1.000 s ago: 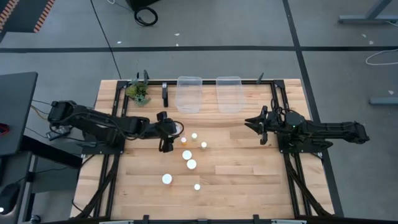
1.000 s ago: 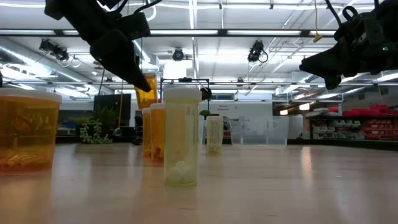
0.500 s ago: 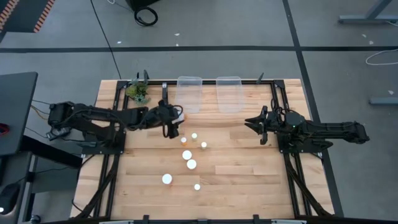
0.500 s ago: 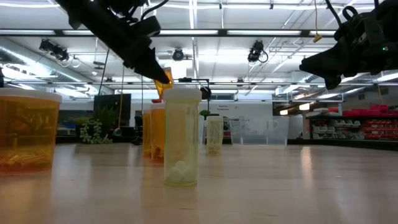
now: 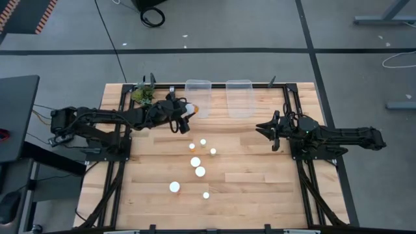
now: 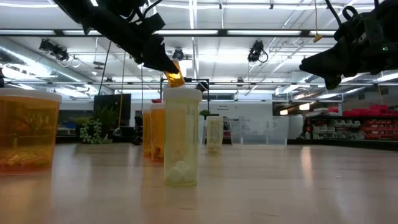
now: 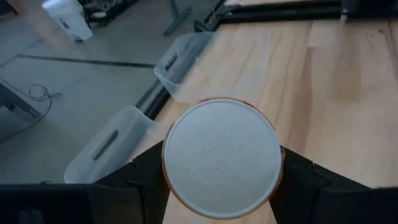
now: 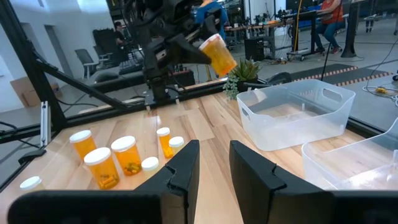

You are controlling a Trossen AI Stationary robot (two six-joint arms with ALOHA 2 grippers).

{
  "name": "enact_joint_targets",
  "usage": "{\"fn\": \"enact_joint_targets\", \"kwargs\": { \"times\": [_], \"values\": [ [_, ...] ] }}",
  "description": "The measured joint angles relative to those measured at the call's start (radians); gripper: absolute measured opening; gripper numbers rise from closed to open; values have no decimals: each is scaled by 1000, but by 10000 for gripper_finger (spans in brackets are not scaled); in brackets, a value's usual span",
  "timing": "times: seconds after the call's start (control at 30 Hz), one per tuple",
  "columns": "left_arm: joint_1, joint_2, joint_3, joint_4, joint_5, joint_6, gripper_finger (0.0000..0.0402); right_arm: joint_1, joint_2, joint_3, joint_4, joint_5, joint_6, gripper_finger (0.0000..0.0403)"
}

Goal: Pick and place medicine bottles into bin by pill shape (circle, oval)
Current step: Put the large orange pill bottle into the left transparent bin

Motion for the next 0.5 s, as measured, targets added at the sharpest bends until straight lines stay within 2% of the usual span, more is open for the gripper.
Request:
{"fn": "enact_joint_targets", "kwargs": {
  "times": [0.5],
  "values": [
    [162, 0, 0, 129, 108, 20, 220, 0, 0, 0, 0, 0, 0, 95]
  ]
}}
